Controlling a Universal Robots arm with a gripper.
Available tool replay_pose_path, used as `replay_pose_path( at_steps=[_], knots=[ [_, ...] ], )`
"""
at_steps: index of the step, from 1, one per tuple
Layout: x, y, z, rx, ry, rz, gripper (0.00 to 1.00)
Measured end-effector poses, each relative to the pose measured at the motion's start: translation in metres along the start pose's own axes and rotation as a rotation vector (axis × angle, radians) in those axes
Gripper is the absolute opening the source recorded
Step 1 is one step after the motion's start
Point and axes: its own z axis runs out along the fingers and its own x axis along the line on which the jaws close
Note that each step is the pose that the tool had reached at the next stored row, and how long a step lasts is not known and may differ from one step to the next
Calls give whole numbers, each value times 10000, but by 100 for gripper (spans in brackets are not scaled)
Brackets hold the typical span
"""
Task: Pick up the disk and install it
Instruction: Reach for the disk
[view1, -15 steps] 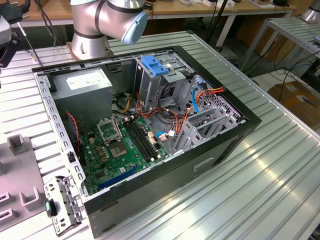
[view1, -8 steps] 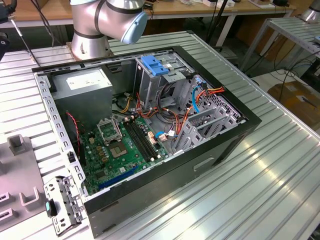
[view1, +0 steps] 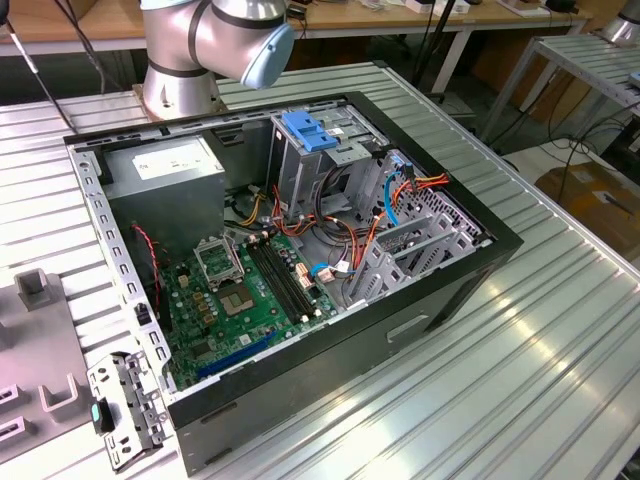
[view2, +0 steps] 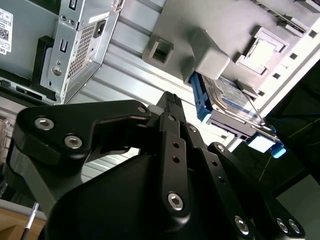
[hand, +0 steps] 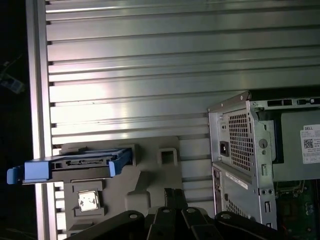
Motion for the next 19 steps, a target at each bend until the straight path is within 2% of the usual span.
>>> replay_pose_path(
  at_steps=[14,17,19],
  knots=[
    [35,-3,-1,0,0,0,11],
    [81,-6,-2,1,1,0,11],
    [151,-11,-3,0,1,0,11]
  ],
)
